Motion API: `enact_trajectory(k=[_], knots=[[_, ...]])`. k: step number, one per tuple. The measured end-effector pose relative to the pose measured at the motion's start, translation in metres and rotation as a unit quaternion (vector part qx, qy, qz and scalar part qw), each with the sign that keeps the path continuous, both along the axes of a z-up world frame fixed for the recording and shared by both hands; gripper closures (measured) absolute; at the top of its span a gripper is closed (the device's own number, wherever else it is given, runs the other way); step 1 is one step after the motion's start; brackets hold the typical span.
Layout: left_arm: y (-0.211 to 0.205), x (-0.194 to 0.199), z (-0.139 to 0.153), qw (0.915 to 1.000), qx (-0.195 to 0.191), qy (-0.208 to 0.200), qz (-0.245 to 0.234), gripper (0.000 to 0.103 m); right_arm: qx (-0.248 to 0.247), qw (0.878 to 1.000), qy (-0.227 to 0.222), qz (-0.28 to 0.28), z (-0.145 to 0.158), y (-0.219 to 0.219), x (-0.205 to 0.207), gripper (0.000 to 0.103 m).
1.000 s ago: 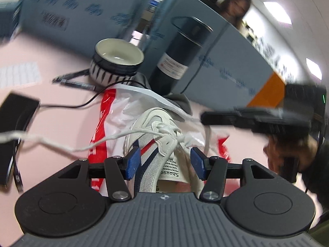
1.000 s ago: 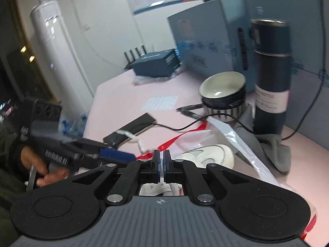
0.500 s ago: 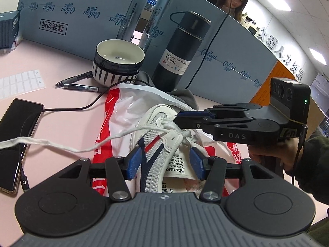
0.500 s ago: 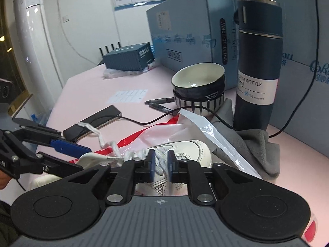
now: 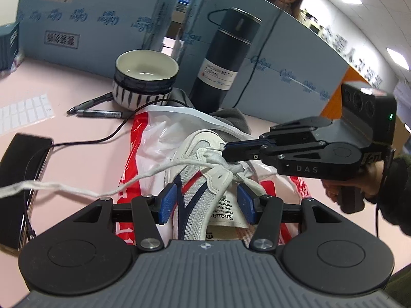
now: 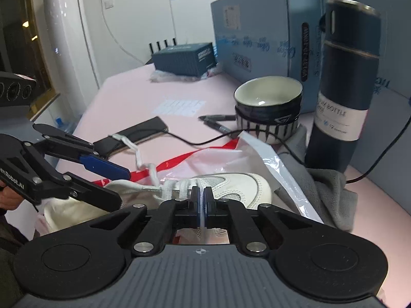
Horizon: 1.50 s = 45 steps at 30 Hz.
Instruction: Lace up shoes with both hands
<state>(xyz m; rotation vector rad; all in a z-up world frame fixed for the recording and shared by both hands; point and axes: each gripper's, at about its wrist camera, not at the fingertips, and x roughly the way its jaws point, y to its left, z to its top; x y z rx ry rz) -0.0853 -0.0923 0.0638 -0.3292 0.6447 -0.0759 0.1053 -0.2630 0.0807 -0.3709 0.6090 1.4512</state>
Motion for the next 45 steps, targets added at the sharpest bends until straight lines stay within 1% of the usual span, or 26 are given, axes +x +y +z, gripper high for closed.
enact_trajectory(k=[4,7,8,11,12,13,15,18,19,21,22,24,25,26,27,30,32,35,37,43,45], knots=[[-0.011,0.0,0.004,0.9981,0.053,-0.012,-0.026,0.055,0.018,1.0,0.02,-0.016,0.006,-0.007,-0.001,0.1],[-0.015,-0.002,0.007,0.9959,0.075,-0.027,-0.044,0.063,0.036,0.998,0.047,-0.036,0.011,-0.017,-0.001,0.1],[-0.015,-0.003,0.007,0.9956,0.076,-0.029,-0.046,0.069,0.045,0.996,0.064,-0.045,0.012,-0.021,0.0,0.1],[-0.014,-0.006,0.009,0.9955,0.076,-0.033,-0.046,0.078,0.069,0.988,0.119,-0.074,0.01,-0.035,0.003,0.1],[-0.012,-0.006,0.008,0.996,0.07,-0.033,-0.043,0.079,0.077,0.985,0.135,-0.079,0.008,-0.039,0.003,0.1],[-0.01,-0.007,0.008,0.9966,0.064,-0.033,-0.04,0.083,0.085,0.982,0.15,-0.082,0.006,-0.042,0.002,0.1],[-0.005,-0.008,0.007,0.9981,0.041,-0.034,-0.032,0.085,0.09,0.978,0.166,-0.086,0.003,-0.047,-0.003,0.1],[0.006,-0.008,0.004,0.9993,-0.01,-0.034,-0.016,0.085,0.089,0.977,0.174,-0.085,-0.002,-0.05,-0.014,0.1],[0.011,-0.008,0.002,0.999,-0.029,-0.032,-0.01,0.085,0.089,0.976,0.177,-0.086,-0.004,-0.05,-0.017,0.1],[0.022,-0.008,-0.003,0.9958,-0.088,-0.026,0.005,0.085,0.093,0.974,0.183,-0.09,-0.006,-0.051,-0.022,0.1],[0.029,-0.007,-0.008,0.9913,-0.129,-0.021,0.015,0.085,0.096,0.973,0.187,-0.093,-0.007,-0.051,-0.024,0.1],[0.044,-0.008,-0.019,0.9775,-0.207,-0.015,0.037,0.085,0.1,0.971,0.192,-0.1,-0.009,-0.052,-0.025,0.1],[0.049,-0.009,-0.024,0.9699,-0.239,-0.013,0.046,0.085,0.102,0.97,0.195,-0.103,-0.011,-0.052,-0.026,0.1],[0.053,-0.01,-0.028,0.9643,-0.259,-0.012,0.052,0.085,0.104,0.969,0.199,-0.106,-0.013,-0.052,-0.026,0.1],[0.055,-0.011,-0.03,0.9616,-0.269,-0.012,0.055,0.085,0.105,0.968,0.201,-0.108,-0.015,-0.052,-0.027,0.1],[0.057,-0.01,-0.032,0.9569,-0.285,-0.009,0.057,0.084,0.108,0.966,0.205,-0.115,-0.018,-0.051,-0.028,0.1],[0.059,-0.01,-0.035,0.953,-0.297,-0.008,0.06,0.081,0.11,0.965,0.206,-0.119,-0.018,-0.05,-0.029,0.1],[0.063,-0.011,-0.04,0.9456,-0.318,-0.006,0.068,0.079,0.112,0.964,0.209,-0.12,-0.018,-0.048,-0.03,0.1],[0.064,-0.012,-0.042,0.9435,-0.324,-0.007,0.071,0.079,0.113,0.964,0.211,-0.118,-0.018,-0.046,-0.03,0.1],[0.066,-0.012,-0.044,0.9412,-0.33,-0.005,0.075,0.078,0.115,0.962,0.214,-0.127,-0.02,-0.043,-0.03,0.1],[0.067,-0.013,-0.046,0.9384,-0.336,-0.002,0.081,0.075,0.117,0.961,0.215,-0.128,-0.019,-0.041,-0.029,0.1]])
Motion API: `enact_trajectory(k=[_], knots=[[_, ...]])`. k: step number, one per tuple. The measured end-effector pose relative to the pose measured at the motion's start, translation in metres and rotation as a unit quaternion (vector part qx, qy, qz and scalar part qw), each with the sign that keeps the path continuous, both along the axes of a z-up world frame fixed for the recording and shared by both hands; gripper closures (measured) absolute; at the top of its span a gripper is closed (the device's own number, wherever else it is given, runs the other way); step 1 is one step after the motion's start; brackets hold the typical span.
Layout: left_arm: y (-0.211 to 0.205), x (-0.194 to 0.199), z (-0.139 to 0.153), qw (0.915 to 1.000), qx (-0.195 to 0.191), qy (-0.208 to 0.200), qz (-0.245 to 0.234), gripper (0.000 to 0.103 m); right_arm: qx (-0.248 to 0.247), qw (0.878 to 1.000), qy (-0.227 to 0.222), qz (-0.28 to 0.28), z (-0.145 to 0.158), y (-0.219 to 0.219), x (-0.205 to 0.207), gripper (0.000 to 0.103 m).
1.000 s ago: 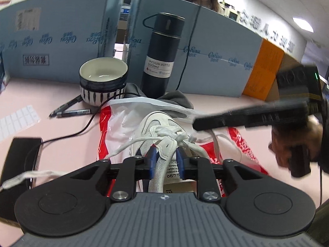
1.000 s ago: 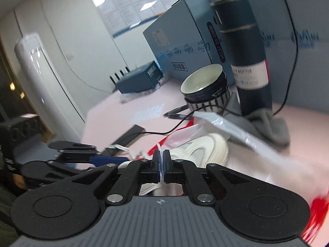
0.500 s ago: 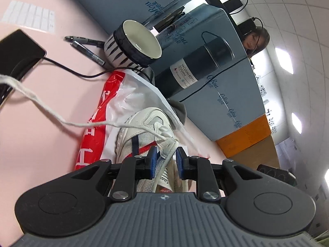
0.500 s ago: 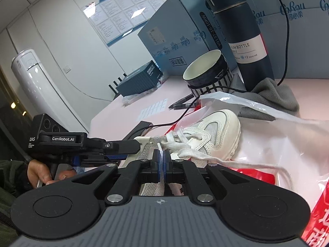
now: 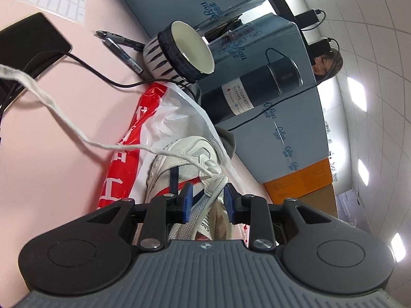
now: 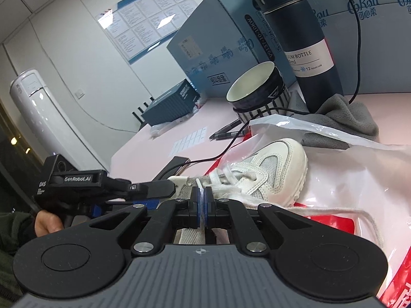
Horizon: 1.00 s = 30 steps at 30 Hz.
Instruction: Lace up shoes with both hands
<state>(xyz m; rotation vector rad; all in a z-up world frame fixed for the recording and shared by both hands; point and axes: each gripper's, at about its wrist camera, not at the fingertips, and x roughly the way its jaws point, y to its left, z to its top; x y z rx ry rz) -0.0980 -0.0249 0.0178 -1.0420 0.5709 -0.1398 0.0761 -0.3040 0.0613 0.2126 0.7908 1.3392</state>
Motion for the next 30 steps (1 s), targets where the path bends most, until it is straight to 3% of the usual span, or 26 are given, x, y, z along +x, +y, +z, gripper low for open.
enact_trajectory(k=[4,23,30], knots=[[0.003,-0.001,-0.005,0.9997,-0.021,0.008,0.009,0.073,-0.002,1.0,-0.009,0.018,0.003,0.005,-0.004,0.1],[0.004,0.0,-0.007,0.9996,-0.025,0.01,0.006,0.072,-0.037,0.992,-0.081,0.09,0.009,0.021,-0.025,0.1],[0.005,-0.001,-0.008,0.9994,-0.032,0.009,0.008,0.072,-0.017,0.998,-0.042,0.043,0.005,0.015,-0.022,0.1]])
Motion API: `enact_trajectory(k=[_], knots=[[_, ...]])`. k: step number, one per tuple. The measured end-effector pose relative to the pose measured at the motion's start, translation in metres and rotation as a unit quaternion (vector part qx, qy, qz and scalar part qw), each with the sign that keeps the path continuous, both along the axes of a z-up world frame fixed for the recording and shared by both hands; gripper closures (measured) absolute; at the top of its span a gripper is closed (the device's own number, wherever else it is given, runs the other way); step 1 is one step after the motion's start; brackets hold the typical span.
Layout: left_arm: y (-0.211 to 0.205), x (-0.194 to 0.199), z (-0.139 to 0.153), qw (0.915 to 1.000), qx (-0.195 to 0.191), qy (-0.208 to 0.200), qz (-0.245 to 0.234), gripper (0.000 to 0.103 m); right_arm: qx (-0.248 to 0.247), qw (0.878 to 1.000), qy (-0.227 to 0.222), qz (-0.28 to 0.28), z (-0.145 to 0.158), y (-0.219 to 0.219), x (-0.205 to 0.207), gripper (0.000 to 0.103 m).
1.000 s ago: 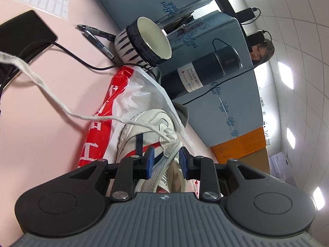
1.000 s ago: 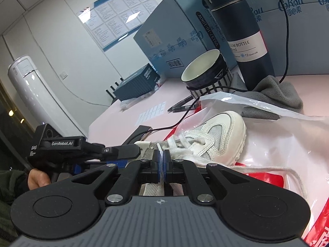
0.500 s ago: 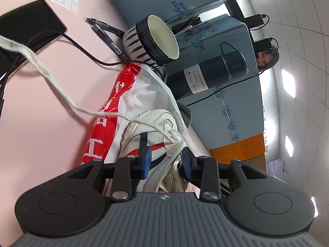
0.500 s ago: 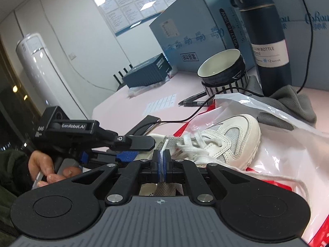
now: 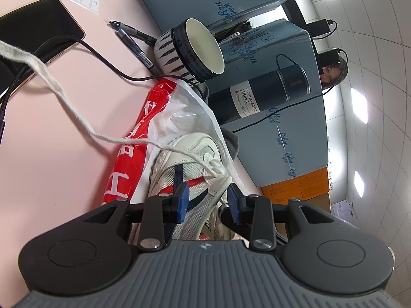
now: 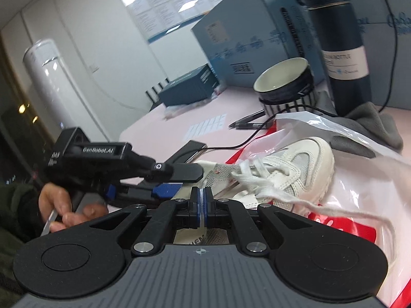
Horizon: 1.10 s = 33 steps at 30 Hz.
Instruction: Lace up shoes with both hands
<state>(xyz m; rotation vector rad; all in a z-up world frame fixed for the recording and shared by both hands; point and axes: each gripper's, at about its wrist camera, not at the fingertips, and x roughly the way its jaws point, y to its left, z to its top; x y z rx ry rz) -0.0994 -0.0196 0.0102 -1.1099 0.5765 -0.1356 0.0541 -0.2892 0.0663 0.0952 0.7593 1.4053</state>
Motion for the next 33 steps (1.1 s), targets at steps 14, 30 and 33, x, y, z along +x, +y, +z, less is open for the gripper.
enact_trajectory(k=[14,30,33], knots=[[0.004,0.0,-0.005,0.9997,-0.023,0.0,0.001,0.072,-0.031,0.999,-0.03,-0.02,0.013,0.005,0.001,0.1],[0.003,0.001,-0.005,0.9998,-0.021,0.0,-0.003,0.072,-0.052,0.998,-0.042,-0.02,0.008,0.01,-0.002,0.1],[0.003,0.001,-0.005,0.9998,-0.021,-0.001,-0.003,0.072,-0.044,0.998,-0.038,-0.033,0.008,0.007,0.0,0.1]])
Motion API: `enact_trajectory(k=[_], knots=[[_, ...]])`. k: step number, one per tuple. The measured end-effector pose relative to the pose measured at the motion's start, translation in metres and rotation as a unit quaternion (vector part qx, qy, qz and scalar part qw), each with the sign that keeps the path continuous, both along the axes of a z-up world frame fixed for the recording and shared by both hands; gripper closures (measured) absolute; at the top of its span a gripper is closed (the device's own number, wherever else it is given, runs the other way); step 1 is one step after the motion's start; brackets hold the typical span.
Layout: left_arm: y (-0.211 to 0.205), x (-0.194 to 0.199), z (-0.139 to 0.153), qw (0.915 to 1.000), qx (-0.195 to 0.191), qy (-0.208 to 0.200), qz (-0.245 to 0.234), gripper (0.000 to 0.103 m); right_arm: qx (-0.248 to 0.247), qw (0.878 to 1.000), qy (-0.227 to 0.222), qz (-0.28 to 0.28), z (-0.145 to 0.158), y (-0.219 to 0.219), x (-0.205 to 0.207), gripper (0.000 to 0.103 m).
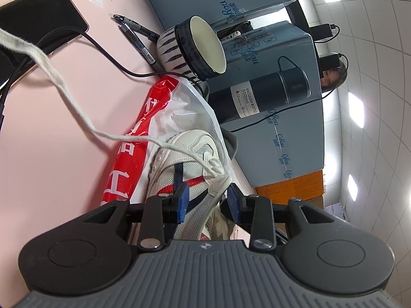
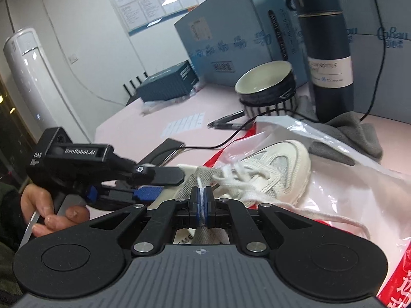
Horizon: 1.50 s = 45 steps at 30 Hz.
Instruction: Lace up shoes with both hands
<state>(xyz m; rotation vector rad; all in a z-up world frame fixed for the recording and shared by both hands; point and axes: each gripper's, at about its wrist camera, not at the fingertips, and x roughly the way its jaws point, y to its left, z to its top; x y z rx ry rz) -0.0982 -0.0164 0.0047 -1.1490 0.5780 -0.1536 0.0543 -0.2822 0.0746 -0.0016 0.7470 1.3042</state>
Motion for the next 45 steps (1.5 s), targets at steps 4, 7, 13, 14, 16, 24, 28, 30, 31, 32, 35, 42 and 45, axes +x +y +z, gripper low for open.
enact_trajectory(k=[4,7,13,14,16,24,28,30,31,32,35,42,45], knots=[[-0.001,0.0,0.0,1.0,0.002,0.0,-0.002,0.072,0.003,1.0,0.007,-0.004,0.0,-0.002,0.003,0.1],[-0.001,0.001,0.001,1.0,0.005,0.0,-0.003,0.072,0.001,1.0,0.003,0.002,0.001,0.002,0.002,0.1],[0.0,0.001,0.0,1.0,0.003,0.0,-0.003,0.072,-0.009,1.0,-0.017,0.006,0.002,0.01,-0.001,0.1],[-0.001,0.001,0.0,1.0,0.004,0.0,-0.003,0.072,-0.01,1.0,-0.021,0.006,0.002,0.011,-0.001,0.1],[-0.001,0.002,0.0,1.0,0.005,0.0,-0.004,0.072,-0.015,0.999,-0.031,0.011,0.003,0.014,-0.003,0.1],[-0.002,0.003,0.001,0.9999,0.008,0.0,-0.009,0.072,-0.009,0.999,-0.043,0.022,0.006,0.019,-0.005,0.1],[-0.001,0.002,0.0,1.0,0.006,0.0,-0.008,0.072,-0.009,0.998,-0.048,0.026,0.005,0.019,-0.004,0.097],[-0.001,0.002,0.0,1.0,0.005,-0.001,-0.007,0.072,-0.017,0.997,-0.071,0.03,0.009,0.017,-0.008,0.094],[-0.001,0.002,0.0,1.0,0.004,-0.001,-0.007,0.072,-0.022,0.996,-0.082,0.034,0.012,0.015,-0.009,0.092],[-0.001,0.002,-0.001,1.0,0.003,-0.001,-0.007,0.072,-0.028,0.995,-0.09,0.038,0.014,0.014,-0.01,0.09],[-0.001,0.002,-0.001,1.0,0.001,-0.001,-0.007,0.072,-0.036,0.993,-0.1,0.051,0.018,0.011,-0.01,0.086],[-0.001,0.003,-0.001,1.0,0.0,-0.002,-0.008,0.073,-0.064,0.988,-0.126,0.066,0.017,0.022,-0.017,0.097],[-0.001,0.002,-0.001,1.0,0.0,-0.002,-0.009,0.072,-0.061,0.988,-0.124,0.065,0.017,0.027,-0.016,0.099]])
